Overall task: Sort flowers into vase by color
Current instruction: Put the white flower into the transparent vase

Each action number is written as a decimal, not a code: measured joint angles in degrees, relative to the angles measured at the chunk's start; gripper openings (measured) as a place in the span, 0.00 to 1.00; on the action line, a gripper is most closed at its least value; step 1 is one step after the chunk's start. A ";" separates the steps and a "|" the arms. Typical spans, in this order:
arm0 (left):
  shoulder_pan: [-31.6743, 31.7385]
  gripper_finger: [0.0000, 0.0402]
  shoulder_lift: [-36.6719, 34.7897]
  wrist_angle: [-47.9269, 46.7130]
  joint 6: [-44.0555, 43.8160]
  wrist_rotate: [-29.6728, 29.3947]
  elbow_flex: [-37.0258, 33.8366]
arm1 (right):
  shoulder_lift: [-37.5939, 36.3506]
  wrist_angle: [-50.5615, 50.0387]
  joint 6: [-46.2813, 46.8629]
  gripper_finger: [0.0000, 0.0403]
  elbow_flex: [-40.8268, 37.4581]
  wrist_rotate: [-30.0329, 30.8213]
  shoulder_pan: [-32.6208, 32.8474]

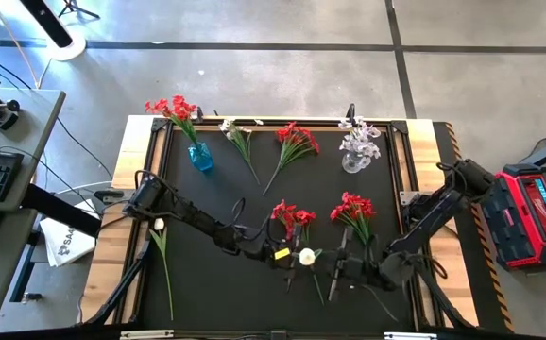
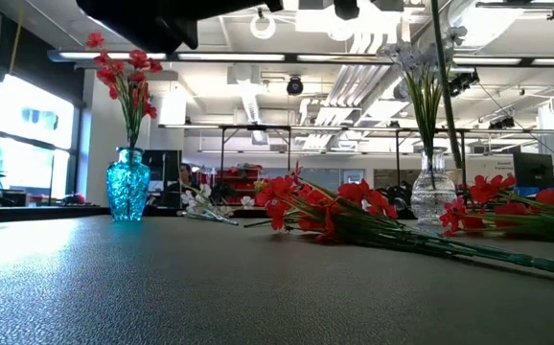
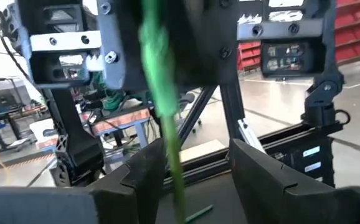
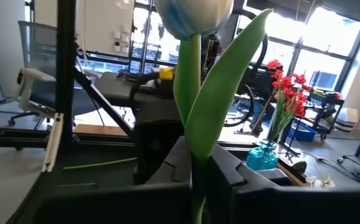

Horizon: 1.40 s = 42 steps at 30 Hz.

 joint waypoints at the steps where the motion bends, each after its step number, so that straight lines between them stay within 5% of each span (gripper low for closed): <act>1: -0.15 0.39 0.00 -0.17 0.31 -0.13 0.00 | 0.00 0.04 0.01 0.00 0.00 -0.06 0.22; 14: -0.77 0.02 0.00 -1.69 1.44 -1.72 -0.02 | 0.00 -0.52 3.39 0.04 0.04 1.75 2.79; 24: -2.37 0.00 -0.27 -8.03 -0.11 -17.83 -0.07 | 0.00 -12.88 2.27 0.38 8.43 19.82 9.31; 31: -2.24 0.00 -0.31 -8.73 -0.32 -22.68 -0.07 | -0.02 -37.24 24.65 0.50 14.16 17.25 9.28; 34: -2.42 0.00 -0.46 -10.00 -3.47 -30.49 -0.07 | -0.02 -53.77 39.88 0.51 16.59 11.98 7.27; 37: -2.00 0.00 -2.30 -16.95 -8.26 -36.19 -0.07 | -0.02 -68.07 54.06 0.51 17.49 8.92 4.01; 42: -0.46 0.00 -4.68 -29.06 -17.47 -37.31 -0.07 | -0.02 -76.91 66.95 0.51 15.87 8.16 -1.13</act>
